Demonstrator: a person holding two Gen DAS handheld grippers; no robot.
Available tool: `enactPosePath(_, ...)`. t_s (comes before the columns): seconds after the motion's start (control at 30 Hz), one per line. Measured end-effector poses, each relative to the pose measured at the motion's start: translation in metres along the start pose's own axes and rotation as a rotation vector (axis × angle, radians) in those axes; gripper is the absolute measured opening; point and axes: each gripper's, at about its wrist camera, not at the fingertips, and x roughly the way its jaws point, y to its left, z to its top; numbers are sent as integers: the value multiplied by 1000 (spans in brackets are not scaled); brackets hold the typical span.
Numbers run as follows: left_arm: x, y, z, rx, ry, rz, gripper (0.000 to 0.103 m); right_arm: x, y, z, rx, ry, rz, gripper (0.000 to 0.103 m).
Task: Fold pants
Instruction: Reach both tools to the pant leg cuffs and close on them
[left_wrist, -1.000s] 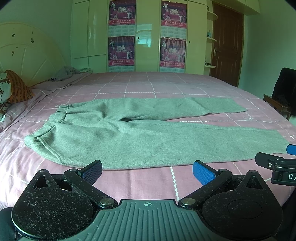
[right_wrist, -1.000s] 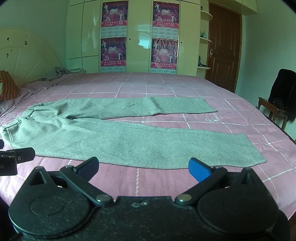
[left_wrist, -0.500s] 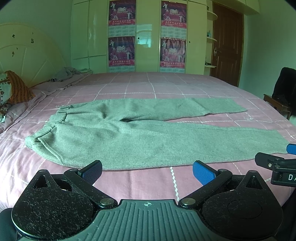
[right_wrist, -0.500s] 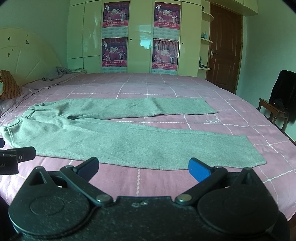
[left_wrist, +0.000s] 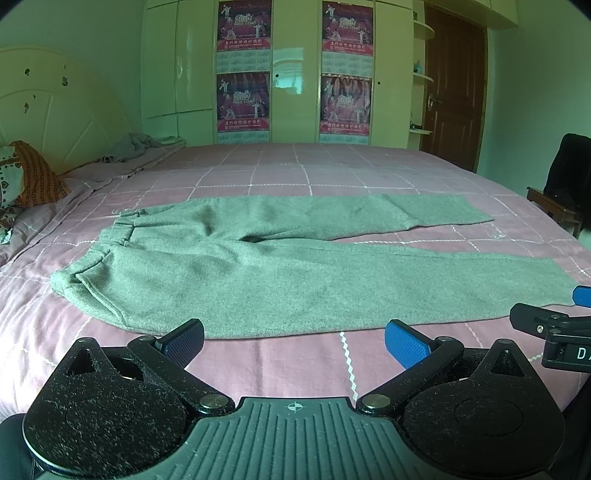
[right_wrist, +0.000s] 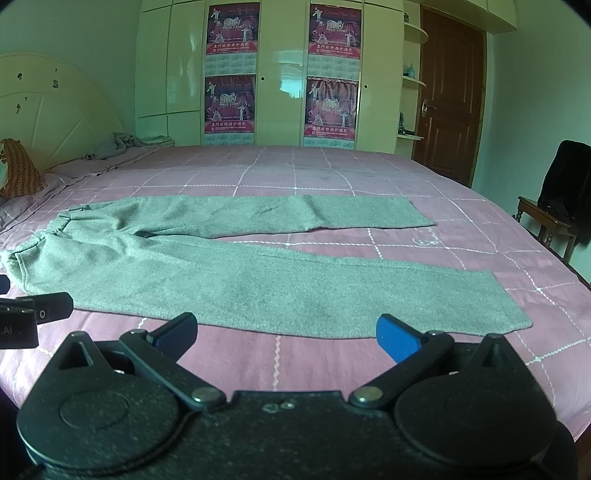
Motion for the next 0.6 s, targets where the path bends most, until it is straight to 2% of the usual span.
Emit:
enactPosePath(0.17, 4, 6, 6, 8, 13, 14, 103, 0, -2, 2, 2, -10, 31, 103)
enactPosePath(0.33, 20, 28, 35, -7, 17, -12, 103, 3, -14, 16, 24, -56, 139, 103)
enactPosePath(0.5, 59, 69, 88, 58, -27, 61, 103, 25, -24, 68, 7, -154, 216, 102)
enactPosePath(0.6, 94, 117, 118, 44, -30, 70, 103, 51, -22, 109, -47, -168, 257, 103)
